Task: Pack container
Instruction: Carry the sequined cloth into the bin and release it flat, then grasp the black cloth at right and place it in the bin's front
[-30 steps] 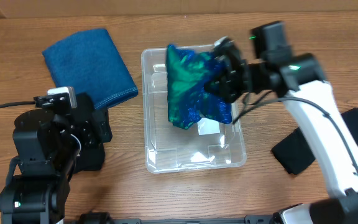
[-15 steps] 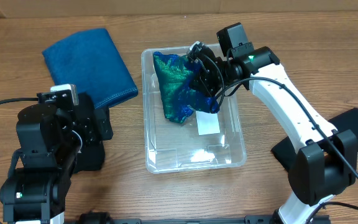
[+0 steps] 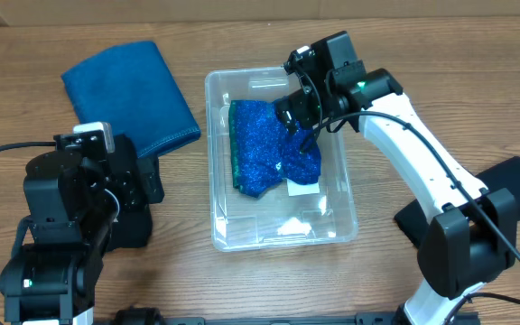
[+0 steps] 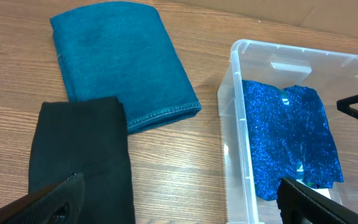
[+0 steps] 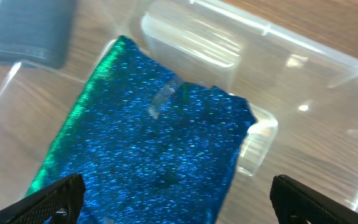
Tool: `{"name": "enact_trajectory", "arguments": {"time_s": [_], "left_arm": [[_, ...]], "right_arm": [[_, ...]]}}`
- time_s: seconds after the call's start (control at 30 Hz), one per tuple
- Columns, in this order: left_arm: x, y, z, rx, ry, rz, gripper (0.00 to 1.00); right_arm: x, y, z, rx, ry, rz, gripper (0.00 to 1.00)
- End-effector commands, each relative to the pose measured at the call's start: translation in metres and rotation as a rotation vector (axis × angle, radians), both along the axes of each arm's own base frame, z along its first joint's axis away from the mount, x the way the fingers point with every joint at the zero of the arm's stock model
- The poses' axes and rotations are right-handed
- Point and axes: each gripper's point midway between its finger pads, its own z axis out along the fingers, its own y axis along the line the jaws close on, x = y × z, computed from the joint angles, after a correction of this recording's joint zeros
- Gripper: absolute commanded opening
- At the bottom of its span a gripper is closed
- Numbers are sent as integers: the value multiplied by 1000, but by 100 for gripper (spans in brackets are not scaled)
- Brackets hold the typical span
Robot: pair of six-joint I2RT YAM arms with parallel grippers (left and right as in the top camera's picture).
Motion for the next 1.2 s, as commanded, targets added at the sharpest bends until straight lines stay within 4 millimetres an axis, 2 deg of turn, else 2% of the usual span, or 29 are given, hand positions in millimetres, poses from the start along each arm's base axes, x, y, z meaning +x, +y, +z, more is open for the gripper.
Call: {"name": "enact_trajectory", "arguments": {"time_s": [0.0,0.03,0.1,0.13,0.17,0.2,0.23,0.3,0.37,0.43,0.53,0.6,0.77,0.93,1.07,1.1,1.13,1.17], "left_arm": [[1,0,10,16,-27,-14,100],[1,0,10,16,-27,-14,100],[1,0,10,16,-27,-14,100],[1,0,10,16,-27,-14,100],[1,0,10,16,-27,-14,100],[1,0,10,16,-27,-14,100],[1,0,10,16,-28,-14,100],[1,0,10,16,-30,-14,100],[2,0,12,16,-35,-14,100],[3,0,12,16,-38,-14,100],[3,0,13,17,-41,-14,100],[3,0,13,16,-41,-14,100],[3,0,13,16,-41,-14,100],[3,0,13,16,-41,-14,100],[3,0,13,16,-41,-14,100],[3,0,13,16,-41,-14,100],[3,0,13,16,-41,-14,100],[3,0,13,16,-41,-14,100]], "right_arm": [[9,-16,66,-69,-200,-139,100],[10,-31,96,-55,-259,-253,100],[4,-80,152,37,-344,-531,100],[-4,-108,170,90,-354,-636,100],[-19,-154,179,132,-327,-796,100],[-31,-184,178,150,-285,-904,100],[-48,-219,169,168,-209,-1023,100],[-82,-272,144,182,-45,-1206,100],[-112,-311,117,180,86,-1344,100],[-137,-338,87,190,195,-1431,100],[-164,-355,33,273,344,-1478,100],[-188,-364,-16,299,433,-1550,100],[-192,-343,-84,418,463,-1452,100],[-196,-340,-124,421,408,-1453,100],[-189,-337,-138,472,346,-1441,99],[-185,-332,-137,508,336,-1419,95],[-181,-329,-135,535,332,-1401,81],[-179,-328,-134,549,327,-1392,73]]}}
